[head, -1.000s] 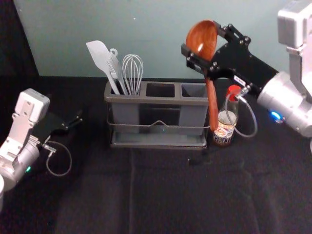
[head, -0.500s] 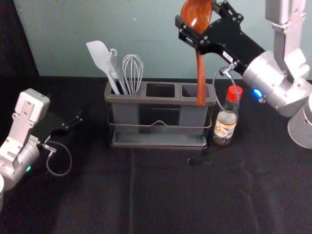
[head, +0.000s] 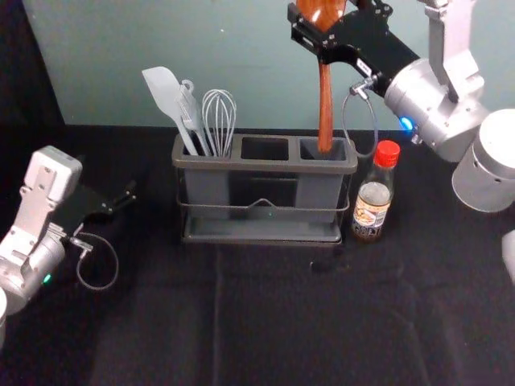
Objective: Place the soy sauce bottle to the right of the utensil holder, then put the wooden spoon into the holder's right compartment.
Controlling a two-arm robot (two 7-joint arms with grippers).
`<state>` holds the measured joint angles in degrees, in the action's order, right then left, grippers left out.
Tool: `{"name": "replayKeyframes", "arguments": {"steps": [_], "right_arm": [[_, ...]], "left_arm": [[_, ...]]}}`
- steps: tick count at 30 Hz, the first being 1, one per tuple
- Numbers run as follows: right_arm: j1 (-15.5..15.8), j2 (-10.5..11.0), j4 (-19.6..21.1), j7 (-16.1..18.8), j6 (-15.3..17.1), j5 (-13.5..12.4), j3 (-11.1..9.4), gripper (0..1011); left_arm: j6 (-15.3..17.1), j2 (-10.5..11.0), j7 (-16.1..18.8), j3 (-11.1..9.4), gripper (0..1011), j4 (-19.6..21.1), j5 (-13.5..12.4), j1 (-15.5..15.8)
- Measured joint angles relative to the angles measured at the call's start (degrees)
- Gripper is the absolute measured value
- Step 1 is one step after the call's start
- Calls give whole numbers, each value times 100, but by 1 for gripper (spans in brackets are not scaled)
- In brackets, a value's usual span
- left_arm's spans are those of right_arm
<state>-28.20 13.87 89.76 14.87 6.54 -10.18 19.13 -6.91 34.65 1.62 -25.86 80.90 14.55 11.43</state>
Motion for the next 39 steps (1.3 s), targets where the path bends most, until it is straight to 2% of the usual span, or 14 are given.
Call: {"name": "replayKeyframes", "arguments": {"steps": [8, 19, 26, 32, 39], "right_arm": [[-257, -156, -456, 0, -67, 207, 35, 842], [-302, -264, -721, -1, -151, 410, 60, 842], [-229, -267, -764, 7, -203, 491, 50, 842], [-67, -219, -710, 7, -322, 645, 67, 842], [126, -189, -683, 32, -381, 677, 21, 842]], "left_arm": [[0, 0, 0, 0, 1005, 0, 0, 0], [0, 0, 0, 0, 1005, 0, 0, 0], [0, 0, 0, 0, 1005, 0, 0, 0], [0, 0, 0, 0, 1005, 0, 0, 0], [0, 0, 0, 0, 1005, 0, 0, 0]]}}
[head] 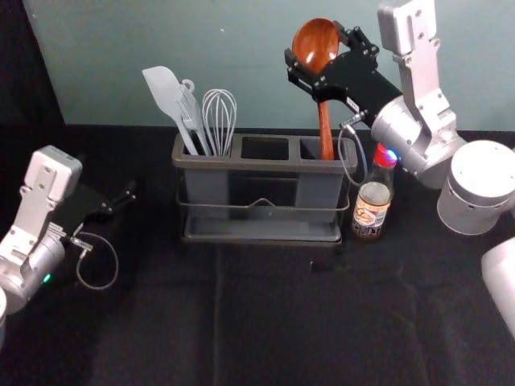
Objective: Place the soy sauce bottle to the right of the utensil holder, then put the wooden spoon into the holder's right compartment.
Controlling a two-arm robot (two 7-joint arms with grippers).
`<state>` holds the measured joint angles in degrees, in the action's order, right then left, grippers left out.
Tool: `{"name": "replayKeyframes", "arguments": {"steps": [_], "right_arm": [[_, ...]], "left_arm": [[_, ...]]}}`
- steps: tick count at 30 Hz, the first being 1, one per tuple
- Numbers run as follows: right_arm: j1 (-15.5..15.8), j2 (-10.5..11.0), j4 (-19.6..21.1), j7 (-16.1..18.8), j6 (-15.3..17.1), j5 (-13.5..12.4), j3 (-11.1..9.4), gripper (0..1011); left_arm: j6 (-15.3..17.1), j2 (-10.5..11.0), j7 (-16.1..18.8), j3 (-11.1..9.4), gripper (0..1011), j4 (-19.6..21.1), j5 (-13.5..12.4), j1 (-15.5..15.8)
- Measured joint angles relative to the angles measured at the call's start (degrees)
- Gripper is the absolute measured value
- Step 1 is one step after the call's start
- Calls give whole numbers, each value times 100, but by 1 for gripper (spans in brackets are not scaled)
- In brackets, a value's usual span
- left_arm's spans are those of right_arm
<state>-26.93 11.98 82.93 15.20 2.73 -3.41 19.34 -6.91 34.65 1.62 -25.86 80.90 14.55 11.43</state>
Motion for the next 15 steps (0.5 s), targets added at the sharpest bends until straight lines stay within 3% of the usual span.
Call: {"name": "replayKeyframes", "arguments": {"steps": [15], "right_arm": [[320, 62, -62, 143, -114, -13, -4, 842]], "left_arm": [[0, 0, 0, 0, 1005, 0, 0, 0]]}}
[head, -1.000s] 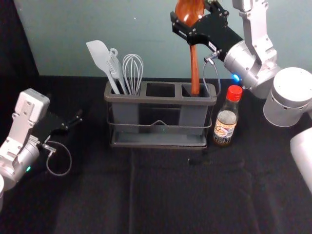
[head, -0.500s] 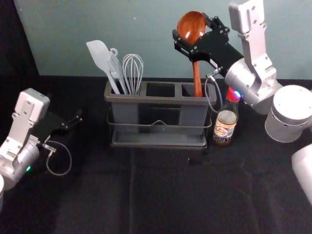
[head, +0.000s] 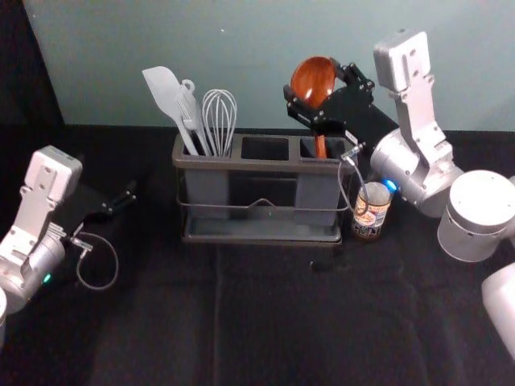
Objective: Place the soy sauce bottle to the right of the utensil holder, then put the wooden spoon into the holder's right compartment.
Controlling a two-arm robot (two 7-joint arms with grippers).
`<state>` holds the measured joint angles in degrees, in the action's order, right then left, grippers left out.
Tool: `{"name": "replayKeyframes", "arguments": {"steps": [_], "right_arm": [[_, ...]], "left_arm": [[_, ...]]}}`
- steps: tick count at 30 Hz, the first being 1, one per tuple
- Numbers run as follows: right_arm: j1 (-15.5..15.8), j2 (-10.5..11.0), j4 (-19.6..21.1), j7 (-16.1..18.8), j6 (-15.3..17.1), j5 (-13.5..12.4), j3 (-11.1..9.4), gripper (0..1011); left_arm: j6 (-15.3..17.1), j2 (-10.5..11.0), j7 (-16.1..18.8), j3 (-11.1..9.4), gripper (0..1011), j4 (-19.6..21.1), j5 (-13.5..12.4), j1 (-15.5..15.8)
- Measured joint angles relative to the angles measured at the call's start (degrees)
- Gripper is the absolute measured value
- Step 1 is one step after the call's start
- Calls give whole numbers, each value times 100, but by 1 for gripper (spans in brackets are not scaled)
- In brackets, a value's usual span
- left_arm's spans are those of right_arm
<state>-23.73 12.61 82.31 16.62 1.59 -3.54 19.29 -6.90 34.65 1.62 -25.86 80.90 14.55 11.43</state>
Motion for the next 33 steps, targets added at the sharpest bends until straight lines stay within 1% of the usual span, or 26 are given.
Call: {"name": "replayKeyframes", "arguments": {"steps": [18, 30, 31, 32, 33], "right_arm": [[242, 42, 76, 6, -38, -4, -32, 842], [255, 50, 86, 17, -41, -20, -44, 843], [255, 49, 86, 17, -41, -20, -44, 854], [255, 49, 86, 17, -41, -20, -44, 891], [254, 49, 86, 17, -41, -20, -43, 899]], "left_arm": [[0, 0, 0, 0, 1005, 0, 0, 0], [0, 0, 0, 0, 1005, 0, 0, 0], [0, 0, 0, 0, 1005, 0, 0, 0], [0, 0, 0, 0, 1005, 0, 0, 0], [0, 0, 0, 0, 1005, 0, 0, 0]]}}
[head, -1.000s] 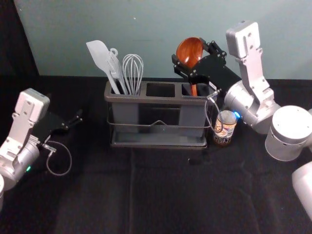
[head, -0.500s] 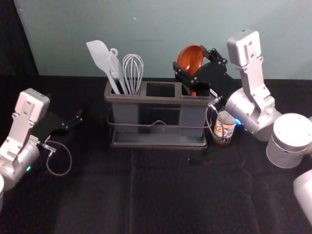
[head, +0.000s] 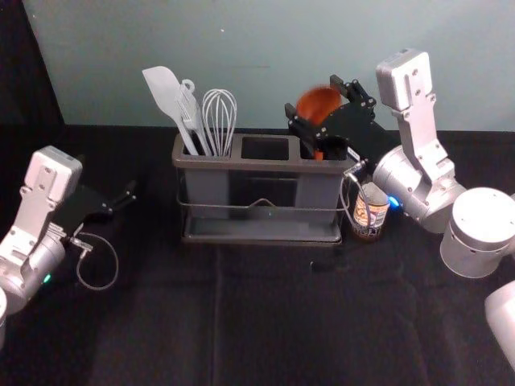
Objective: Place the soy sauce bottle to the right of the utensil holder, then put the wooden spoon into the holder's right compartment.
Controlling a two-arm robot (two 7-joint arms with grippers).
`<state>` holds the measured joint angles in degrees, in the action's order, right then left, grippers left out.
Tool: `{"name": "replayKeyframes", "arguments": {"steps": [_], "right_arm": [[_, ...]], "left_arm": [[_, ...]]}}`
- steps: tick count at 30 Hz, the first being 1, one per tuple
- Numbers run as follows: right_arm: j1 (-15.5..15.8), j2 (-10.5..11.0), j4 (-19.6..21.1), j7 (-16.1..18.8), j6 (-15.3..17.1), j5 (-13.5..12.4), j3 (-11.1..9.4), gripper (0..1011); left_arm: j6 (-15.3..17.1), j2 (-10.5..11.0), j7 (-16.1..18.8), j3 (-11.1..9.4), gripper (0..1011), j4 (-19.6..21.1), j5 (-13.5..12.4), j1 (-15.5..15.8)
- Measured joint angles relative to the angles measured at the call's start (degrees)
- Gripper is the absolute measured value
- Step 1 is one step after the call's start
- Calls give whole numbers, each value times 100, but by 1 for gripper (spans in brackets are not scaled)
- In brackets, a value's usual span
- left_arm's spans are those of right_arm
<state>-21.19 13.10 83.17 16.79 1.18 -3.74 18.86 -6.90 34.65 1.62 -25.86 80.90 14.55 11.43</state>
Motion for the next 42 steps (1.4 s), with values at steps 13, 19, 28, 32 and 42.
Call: {"name": "replayKeyframes", "arguments": {"steps": [13, 19, 28, 32, 42], "right_arm": [[-7, -4, -1, 0, 0, 2, 7, 1002], [-8, -4, -2, 0, 1, 5, 7, 1002], [107, 44, 328, -67, 37, 47, -45, 1002], [184, 73, 518, -101, 39, 43, -109, 1002], [352, 282, 1033, 116, 264, -292, -353, 1002]], "left_arm": [[0, 0, 0, 0, 1005, 0, 0, 0], [0, 0, 0, 0, 1005, 0, 0, 0], [0, 0, 0, 0, 1005, 0, 0, 0], [0, 0, 0, 0, 1005, 0, 0, 0], [0, 0, 0, 0, 1005, 0, 0, 0]]}}
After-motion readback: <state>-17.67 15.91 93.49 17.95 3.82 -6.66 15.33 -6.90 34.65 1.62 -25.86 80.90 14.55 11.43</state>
